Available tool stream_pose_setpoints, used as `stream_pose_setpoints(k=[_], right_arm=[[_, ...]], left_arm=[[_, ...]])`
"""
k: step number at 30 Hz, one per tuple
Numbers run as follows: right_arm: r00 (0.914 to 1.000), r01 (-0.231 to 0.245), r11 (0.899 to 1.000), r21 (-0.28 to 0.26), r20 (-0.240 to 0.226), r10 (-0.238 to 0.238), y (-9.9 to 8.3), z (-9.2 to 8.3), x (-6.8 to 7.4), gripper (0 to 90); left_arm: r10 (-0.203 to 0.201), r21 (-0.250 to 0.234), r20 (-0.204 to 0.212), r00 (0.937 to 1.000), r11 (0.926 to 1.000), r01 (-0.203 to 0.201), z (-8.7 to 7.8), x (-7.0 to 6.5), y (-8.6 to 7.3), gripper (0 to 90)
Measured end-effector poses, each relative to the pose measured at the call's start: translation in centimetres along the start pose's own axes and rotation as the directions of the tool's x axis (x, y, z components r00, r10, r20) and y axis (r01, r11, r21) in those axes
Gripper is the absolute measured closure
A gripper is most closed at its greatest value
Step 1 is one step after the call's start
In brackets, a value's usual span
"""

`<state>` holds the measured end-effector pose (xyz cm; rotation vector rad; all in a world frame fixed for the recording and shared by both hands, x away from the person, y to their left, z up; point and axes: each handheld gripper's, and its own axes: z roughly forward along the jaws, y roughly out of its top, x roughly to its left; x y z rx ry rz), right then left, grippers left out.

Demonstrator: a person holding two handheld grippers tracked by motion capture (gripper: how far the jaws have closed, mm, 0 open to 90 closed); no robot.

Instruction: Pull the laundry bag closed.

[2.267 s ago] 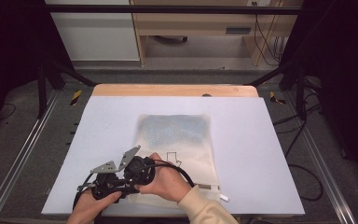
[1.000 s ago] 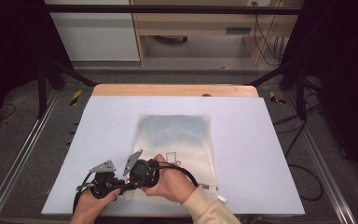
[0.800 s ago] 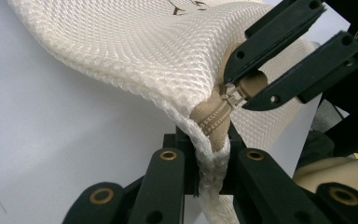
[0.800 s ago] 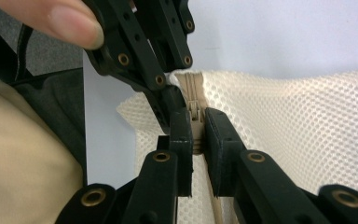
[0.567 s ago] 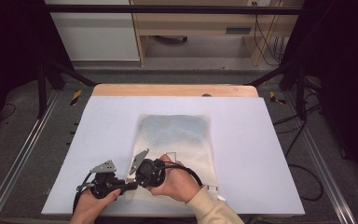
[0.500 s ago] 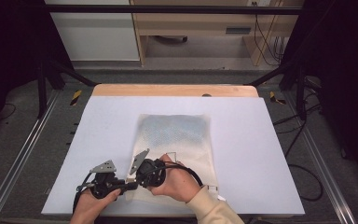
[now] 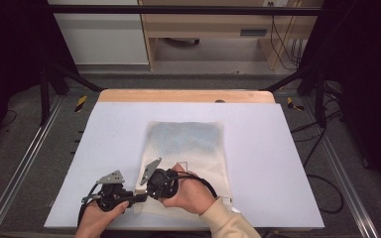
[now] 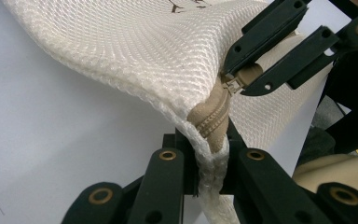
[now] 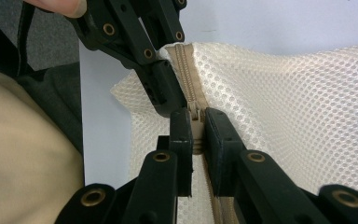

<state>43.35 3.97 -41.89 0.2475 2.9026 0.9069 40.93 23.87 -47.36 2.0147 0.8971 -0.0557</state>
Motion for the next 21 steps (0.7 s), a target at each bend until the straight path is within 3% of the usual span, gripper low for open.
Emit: stream_pose_setpoints(k=[21], right_arm=[[1.0000,0.008,1.000,0.014,0.002,-0.008,-0.34,-0.08,0.00,82.0]], left_arm=[[0.007,0.009,0.008,0.9999,0.9999,-0.007,0.21,-0.21,-0.02,83.2]])
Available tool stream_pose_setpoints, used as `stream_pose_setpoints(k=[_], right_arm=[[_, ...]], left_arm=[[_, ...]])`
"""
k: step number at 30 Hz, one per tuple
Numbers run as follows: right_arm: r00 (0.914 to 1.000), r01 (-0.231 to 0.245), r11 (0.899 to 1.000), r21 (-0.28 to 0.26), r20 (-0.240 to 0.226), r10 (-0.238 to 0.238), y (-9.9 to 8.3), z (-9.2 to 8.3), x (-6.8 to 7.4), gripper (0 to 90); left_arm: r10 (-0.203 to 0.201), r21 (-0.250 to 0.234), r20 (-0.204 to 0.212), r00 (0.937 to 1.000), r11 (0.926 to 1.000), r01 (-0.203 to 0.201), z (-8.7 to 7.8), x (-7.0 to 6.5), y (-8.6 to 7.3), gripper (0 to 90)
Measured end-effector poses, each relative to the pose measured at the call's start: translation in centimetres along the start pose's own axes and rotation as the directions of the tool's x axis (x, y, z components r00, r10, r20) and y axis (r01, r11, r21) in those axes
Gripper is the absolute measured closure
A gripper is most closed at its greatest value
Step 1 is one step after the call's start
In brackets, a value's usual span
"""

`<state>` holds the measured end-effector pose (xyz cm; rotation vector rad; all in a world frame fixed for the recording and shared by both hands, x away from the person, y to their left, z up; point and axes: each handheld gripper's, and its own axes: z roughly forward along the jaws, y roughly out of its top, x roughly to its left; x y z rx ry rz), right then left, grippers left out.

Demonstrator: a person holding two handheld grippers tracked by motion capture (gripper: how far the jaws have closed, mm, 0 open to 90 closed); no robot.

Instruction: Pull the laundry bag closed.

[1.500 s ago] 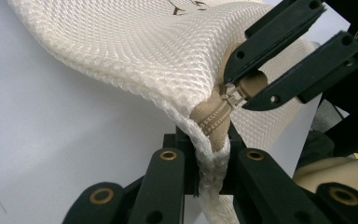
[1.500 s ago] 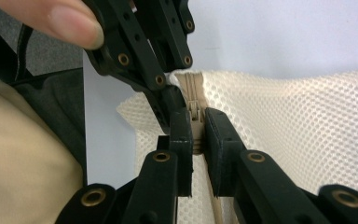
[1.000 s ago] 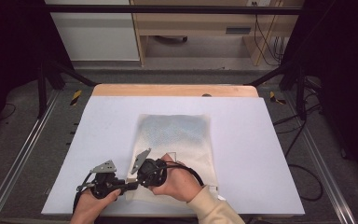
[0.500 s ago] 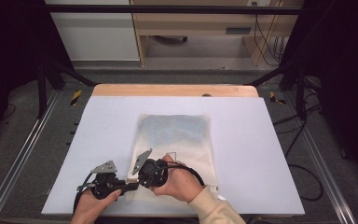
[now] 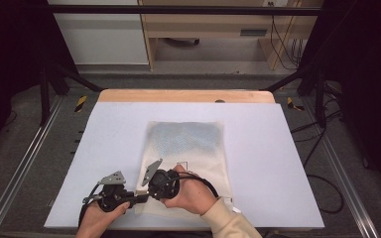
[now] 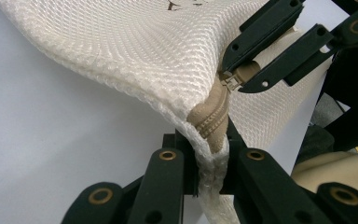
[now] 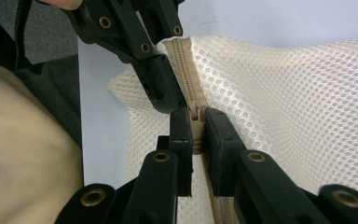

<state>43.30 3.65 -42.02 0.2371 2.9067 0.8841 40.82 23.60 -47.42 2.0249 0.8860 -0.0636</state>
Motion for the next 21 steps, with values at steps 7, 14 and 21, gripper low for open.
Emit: stream_pose_setpoints(k=[7,14,21], right_arm=[[1.0000,-0.003,1.000,0.004,-0.001,0.003,-0.1,-0.1,0.1,82.0],[0.9998,-0.015,1.000,0.011,0.011,0.014,-0.7,-0.4,0.1,82.0],[0.9996,-0.024,1.000,0.013,0.014,0.024,-1.2,-0.7,0.0,82.0]], left_arm=[[0.002,0.001,0.002,1.0000,1.0000,-0.002,0.1,-0.1,0.0,83.2],[0.005,0.001,0.006,1.0000,1.0000,-0.005,0.1,-0.1,0.0,83.2],[0.004,0.000,0.007,1.0000,1.0000,-0.004,0.1,-0.1,0.0,83.2]])
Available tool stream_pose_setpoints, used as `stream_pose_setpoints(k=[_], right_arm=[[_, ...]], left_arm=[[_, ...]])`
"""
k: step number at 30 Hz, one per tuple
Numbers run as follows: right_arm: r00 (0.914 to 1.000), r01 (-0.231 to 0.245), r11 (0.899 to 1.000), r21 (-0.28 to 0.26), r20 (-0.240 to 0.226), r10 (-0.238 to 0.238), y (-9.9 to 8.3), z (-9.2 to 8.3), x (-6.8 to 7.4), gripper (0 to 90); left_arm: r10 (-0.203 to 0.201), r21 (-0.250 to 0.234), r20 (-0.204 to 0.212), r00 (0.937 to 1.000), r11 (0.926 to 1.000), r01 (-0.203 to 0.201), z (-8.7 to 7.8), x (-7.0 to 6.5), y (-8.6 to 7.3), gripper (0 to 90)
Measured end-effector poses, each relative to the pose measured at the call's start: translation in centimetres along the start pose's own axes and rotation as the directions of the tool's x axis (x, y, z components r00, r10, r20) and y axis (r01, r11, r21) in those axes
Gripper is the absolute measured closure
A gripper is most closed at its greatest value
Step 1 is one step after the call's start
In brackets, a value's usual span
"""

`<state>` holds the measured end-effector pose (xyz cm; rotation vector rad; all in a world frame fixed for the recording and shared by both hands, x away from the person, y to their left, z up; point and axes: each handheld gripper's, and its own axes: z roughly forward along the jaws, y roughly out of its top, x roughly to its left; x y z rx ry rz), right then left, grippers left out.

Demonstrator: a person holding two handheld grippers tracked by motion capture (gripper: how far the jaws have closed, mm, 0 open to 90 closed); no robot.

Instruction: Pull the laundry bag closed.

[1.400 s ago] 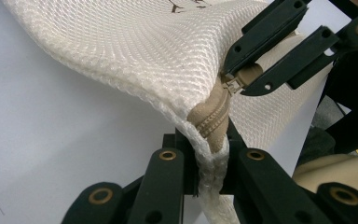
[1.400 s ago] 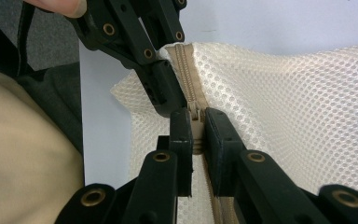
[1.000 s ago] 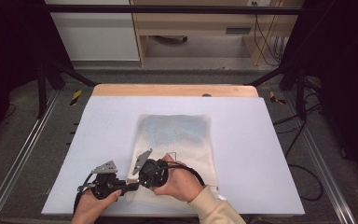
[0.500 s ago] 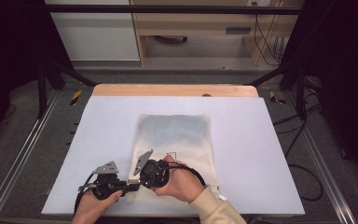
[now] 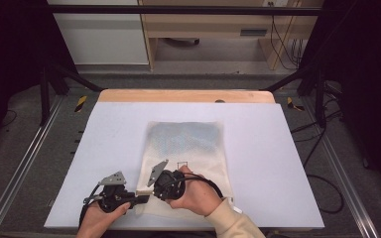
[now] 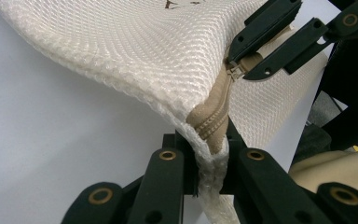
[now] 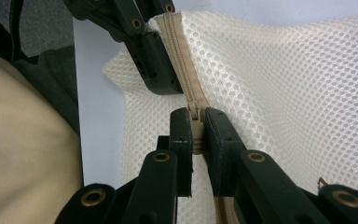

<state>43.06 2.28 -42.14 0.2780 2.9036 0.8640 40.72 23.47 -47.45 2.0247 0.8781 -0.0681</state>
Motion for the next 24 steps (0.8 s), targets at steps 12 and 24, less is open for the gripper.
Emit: stream_pose_setpoints(k=[12,24], right_arm=[[0.9996,-0.023,1.000,0.002,0.015,0.023,-1.3,-0.6,-0.2,82.0],[0.9986,-0.045,0.999,-0.004,0.025,0.045,-2.6,-1.3,-0.4,82.0]], left_arm=[[0.000,0.002,0.005,1.0000,1.0000,0.000,0.0,0.0,0.0,83.2],[0.000,0.006,0.013,0.9999,1.0000,0.000,0.2,-0.2,-0.1,83.2]])
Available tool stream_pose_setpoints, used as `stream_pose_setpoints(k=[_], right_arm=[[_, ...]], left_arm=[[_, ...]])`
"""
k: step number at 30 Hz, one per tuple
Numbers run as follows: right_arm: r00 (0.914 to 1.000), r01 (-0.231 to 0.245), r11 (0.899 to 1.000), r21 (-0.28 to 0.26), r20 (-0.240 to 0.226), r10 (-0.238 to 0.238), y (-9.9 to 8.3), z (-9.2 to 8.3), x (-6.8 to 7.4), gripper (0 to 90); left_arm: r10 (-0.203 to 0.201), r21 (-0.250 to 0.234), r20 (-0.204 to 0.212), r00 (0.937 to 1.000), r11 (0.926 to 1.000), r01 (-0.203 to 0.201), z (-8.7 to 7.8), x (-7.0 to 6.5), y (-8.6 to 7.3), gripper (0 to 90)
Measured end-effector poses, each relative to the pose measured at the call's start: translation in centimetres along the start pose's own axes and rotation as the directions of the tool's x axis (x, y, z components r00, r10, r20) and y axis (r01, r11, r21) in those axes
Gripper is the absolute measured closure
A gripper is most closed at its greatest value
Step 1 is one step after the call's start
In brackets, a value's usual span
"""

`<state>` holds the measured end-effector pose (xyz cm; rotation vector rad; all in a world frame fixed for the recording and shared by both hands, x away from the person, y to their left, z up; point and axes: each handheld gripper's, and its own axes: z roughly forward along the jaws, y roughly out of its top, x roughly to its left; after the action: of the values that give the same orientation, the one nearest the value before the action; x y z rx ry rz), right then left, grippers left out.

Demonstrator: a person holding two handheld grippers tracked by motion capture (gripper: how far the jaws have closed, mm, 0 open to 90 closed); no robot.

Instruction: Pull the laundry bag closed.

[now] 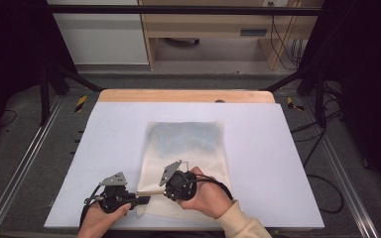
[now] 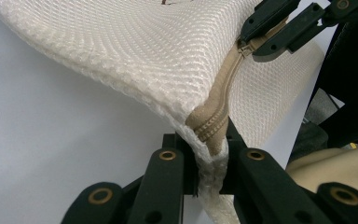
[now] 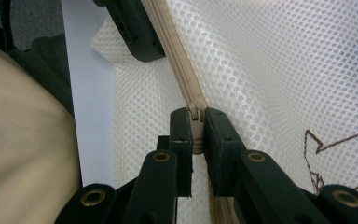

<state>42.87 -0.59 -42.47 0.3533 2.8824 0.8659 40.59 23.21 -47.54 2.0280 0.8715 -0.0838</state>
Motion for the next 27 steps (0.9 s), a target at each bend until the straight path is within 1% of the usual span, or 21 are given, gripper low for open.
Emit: stream_pose_setpoints(k=[5,7,8,11,13,18,21,27], right_arm=[[0.9998,-0.016,1.000,0.002,0.008,0.016,-0.8,-0.3,-0.1,82.0],[0.9997,-0.022,1.000,0.000,0.005,0.022,-1.0,-0.4,-0.1,82.0],[0.9998,-0.019,1.000,-0.001,0.007,0.019,-1.2,-0.4,-0.2,82.0],[0.9994,-0.034,0.999,-0.001,0.010,0.034,-1.4,-0.6,-0.1,82.0],[0.9994,-0.032,0.999,-0.001,0.009,0.033,-1.8,-0.8,-0.2,82.0],[0.9986,-0.050,0.999,-0.008,0.015,0.050,-2.5,-1.1,-0.3,82.0],[0.9984,-0.055,0.998,-0.014,0.014,0.055,-2.7,-1.2,-0.4,82.0],[0.9982,-0.059,0.998,-0.009,0.013,0.059,-2.9,-1.2,-0.5,82.0]], left_arm=[[0.009,0.007,0.011,0.9999,0.9999,-0.009,0.2,-0.2,0.0,83.1],[0.012,0.009,0.011,0.9999,0.9999,-0.012,0.3,-0.3,0.0,83.1],[0.012,0.009,0.011,0.9999,0.9999,-0.012,0.3,-0.3,0.0,83.1],[0.010,0.010,0.011,0.9999,0.9999,-0.010,0.3,-0.3,0.0,83.2],[0.009,0.010,0.013,0.9999,0.9999,-0.009,0.4,-0.2,0.0,83.1],[0.011,0.012,0.018,0.9998,0.9999,-0.011,0.5,-0.3,-0.1,83.1],[0.012,0.014,0.018,0.9998,0.9998,-0.012,0.6,-0.4,-0.1,83.1],[0.010,0.017,0.023,0.9997,0.9998,-0.011,0.6,-0.3,-0.1,83.1]])
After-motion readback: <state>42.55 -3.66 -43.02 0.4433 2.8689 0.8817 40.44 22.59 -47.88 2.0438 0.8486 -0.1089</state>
